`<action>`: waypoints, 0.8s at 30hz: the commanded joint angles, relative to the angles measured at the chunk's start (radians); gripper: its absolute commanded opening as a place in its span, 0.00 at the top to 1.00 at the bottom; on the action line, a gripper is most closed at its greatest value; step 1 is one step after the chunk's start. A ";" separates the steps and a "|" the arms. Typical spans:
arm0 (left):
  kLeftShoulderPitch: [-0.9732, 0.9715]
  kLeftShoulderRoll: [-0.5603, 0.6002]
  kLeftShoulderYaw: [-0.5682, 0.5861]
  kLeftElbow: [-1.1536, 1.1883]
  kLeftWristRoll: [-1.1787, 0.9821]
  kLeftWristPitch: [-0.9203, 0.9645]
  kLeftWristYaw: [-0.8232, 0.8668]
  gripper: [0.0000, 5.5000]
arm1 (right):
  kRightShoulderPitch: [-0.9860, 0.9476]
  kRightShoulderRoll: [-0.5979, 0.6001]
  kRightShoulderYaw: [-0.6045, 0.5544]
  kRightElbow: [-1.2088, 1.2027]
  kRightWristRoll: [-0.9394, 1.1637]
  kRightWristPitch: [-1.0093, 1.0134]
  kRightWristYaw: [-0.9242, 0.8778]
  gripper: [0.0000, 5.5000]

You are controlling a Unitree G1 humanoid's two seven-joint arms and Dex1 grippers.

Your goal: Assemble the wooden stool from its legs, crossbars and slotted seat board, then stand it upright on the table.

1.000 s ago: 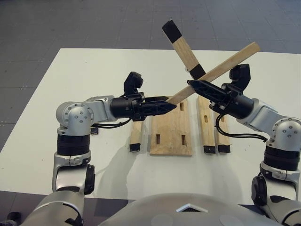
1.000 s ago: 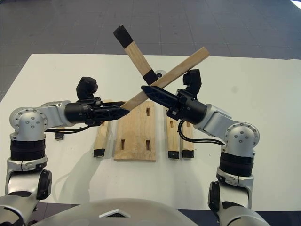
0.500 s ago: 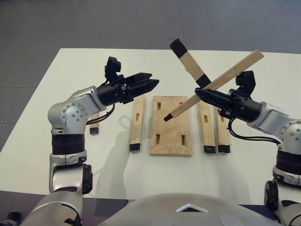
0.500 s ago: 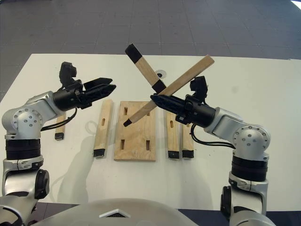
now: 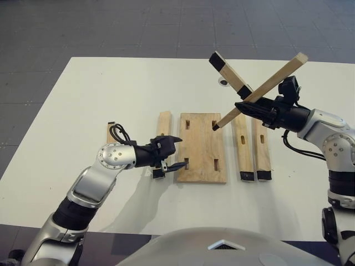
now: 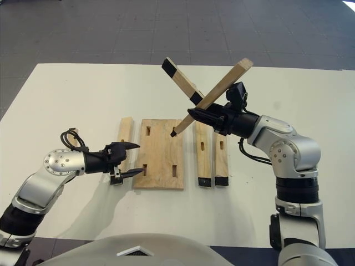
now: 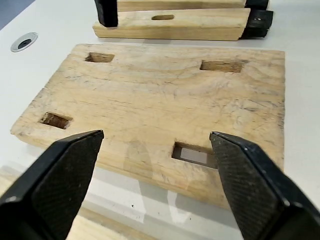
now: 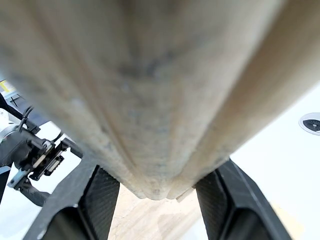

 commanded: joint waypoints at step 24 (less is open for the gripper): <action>-0.094 0.077 -0.074 0.221 0.341 -0.292 0.040 0.28 | 0.008 -0.021 0.071 -0.067 -0.182 -0.089 0.108 0.63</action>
